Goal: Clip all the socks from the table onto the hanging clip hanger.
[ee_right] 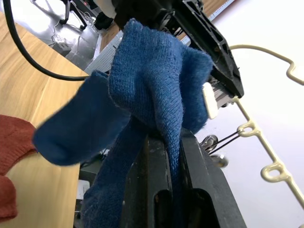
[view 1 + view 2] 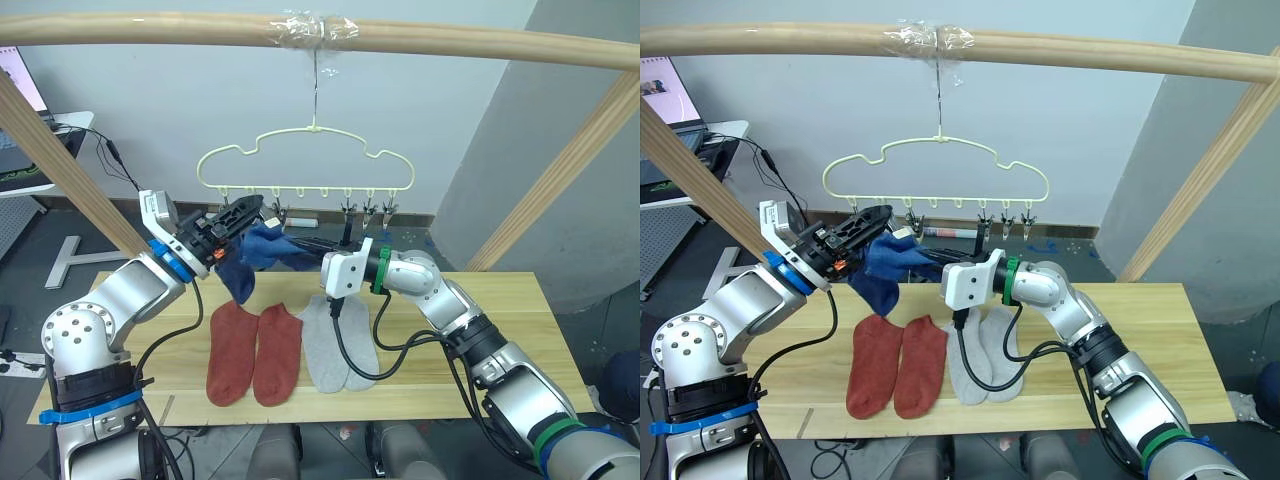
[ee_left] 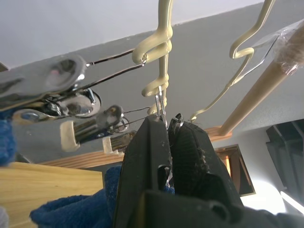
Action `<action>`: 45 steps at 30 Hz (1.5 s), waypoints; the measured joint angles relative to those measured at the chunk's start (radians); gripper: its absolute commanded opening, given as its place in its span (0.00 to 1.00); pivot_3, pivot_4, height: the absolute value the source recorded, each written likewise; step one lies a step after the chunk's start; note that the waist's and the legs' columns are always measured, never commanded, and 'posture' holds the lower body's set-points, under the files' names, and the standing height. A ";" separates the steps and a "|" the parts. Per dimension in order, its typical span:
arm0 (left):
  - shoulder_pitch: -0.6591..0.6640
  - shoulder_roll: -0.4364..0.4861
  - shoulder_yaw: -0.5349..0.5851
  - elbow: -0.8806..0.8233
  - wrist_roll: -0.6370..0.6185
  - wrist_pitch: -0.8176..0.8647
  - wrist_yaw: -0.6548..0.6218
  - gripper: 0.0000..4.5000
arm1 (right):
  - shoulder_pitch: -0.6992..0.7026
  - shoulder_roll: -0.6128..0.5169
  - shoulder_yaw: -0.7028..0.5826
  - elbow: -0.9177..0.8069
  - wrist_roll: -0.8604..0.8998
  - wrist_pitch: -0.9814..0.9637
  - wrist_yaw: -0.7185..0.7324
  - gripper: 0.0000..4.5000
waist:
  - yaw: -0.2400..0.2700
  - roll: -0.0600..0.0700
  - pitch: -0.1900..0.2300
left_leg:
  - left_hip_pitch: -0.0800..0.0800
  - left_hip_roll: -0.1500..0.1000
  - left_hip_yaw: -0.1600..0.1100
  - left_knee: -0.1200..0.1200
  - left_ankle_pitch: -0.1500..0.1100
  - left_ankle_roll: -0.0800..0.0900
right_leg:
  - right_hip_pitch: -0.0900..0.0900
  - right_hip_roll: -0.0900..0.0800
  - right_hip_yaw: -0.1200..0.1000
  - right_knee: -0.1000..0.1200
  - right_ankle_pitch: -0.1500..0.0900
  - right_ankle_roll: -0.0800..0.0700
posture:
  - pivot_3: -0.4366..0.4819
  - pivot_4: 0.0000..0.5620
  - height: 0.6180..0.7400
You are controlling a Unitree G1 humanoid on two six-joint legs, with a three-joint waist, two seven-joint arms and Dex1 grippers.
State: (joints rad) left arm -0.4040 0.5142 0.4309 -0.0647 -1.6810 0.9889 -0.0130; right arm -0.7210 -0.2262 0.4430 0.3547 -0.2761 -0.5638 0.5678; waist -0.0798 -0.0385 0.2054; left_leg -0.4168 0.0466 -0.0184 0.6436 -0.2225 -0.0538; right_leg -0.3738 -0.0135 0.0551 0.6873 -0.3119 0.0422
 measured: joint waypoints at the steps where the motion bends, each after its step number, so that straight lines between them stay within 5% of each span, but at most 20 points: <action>1: 0.000 0.000 0.000 0.000 0.005 -0.005 -0.002 0.04 | 0.000 -0.001 0.000 0.002 0.000 -0.001 0.000 0.01 | 0.000 0.000 0.000 | 0.000 0.000 0.000 0.000 0.000 0.000 | 0.000 0.000 0.000 0.000 0.000 0.000 | 0.38 0.33 1.00; 6: 0.000 0.002 -0.001 -0.006 0.052 -0.033 -0.040 0.04 | 0.000 -0.008 -0.001 0.003 0.000 -0.008 -0.001 0.01 | 0.000 0.000 0.000 | 0.000 0.000 0.000 0.000 0.000 0.000 | 0.000 0.000 0.000 0.000 0.000 0.000 | 0.38 0.33 1.00; 20: 0.004 0.015 0.000 -0.026 0.077 -0.058 -0.087 1.00 | 0.000 -0.006 -0.001 0.025 -0.001 -0.016 -0.006 0.00 | -0.001 0.001 0.000 | 0.000 0.000 0.000 0.000 0.000 0.000 | 0.000 0.000 0.000 -0.001 0.000 0.000 | 0.39 0.34 1.00; 25: 0.040 0.072 0.010 -0.033 0.096 -0.059 -0.087 1.00 | 0.001 0.004 -0.001 0.025 0.010 -0.002 -0.002 0.00 | -0.001 0.001 0.001 | 0.000 0.000 0.000 -0.001 0.000 0.000 | 0.000 0.000 0.000 -0.001 0.000 0.000 | 0.41 0.35 1.00; 28: 0.112 0.144 0.010 -0.090 0.171 -0.056 -0.112 1.00 | 0.032 0.034 -0.016 0.005 0.074 0.084 0.031 0.17 | -0.002 0.001 0.001 | 0.000 0.001 0.000 -0.002 0.000 0.000 | 0.000 0.000 0.001 -0.001 0.000 0.000 | 0.43 0.35 1.00; 38: 0.221 0.249 -0.030 -0.233 0.411 -0.076 -0.223 1.00 | 0.127 0.044 -0.028 -0.050 0.190 0.296 0.151 0.97 | 0.023 0.006 0.005 | 0.000 -0.001 -0.002 -0.004 0.000 0.000 | 0.000 -0.003 -0.004 -0.003 -0.001 -0.002 | 0.46 0.34 1.00; 45: 0.347 0.269 -0.164 -0.369 0.819 -0.244 -0.247 1.00 | 0.214 -0.030 -0.077 -0.089 0.177 0.346 0.106 0.99 | 0.033 0.007 0.005 | 0.000 0.000 -0.002 -0.012 0.001 -0.001 | -0.001 -0.004 -0.005 -0.007 -0.002 -0.004 | 0.45 0.33 1.00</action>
State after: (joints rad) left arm -0.0572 0.7834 0.2668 -0.4333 -0.8618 0.7445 -0.2603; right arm -0.5068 -0.2557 0.3661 0.2662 -0.0994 -0.2174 0.6737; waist -0.0470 -0.0318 0.2108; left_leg -0.4172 0.0464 -0.0199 0.6317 -0.2219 -0.0549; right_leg -0.3747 -0.0180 0.0500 0.6799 -0.3141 0.0382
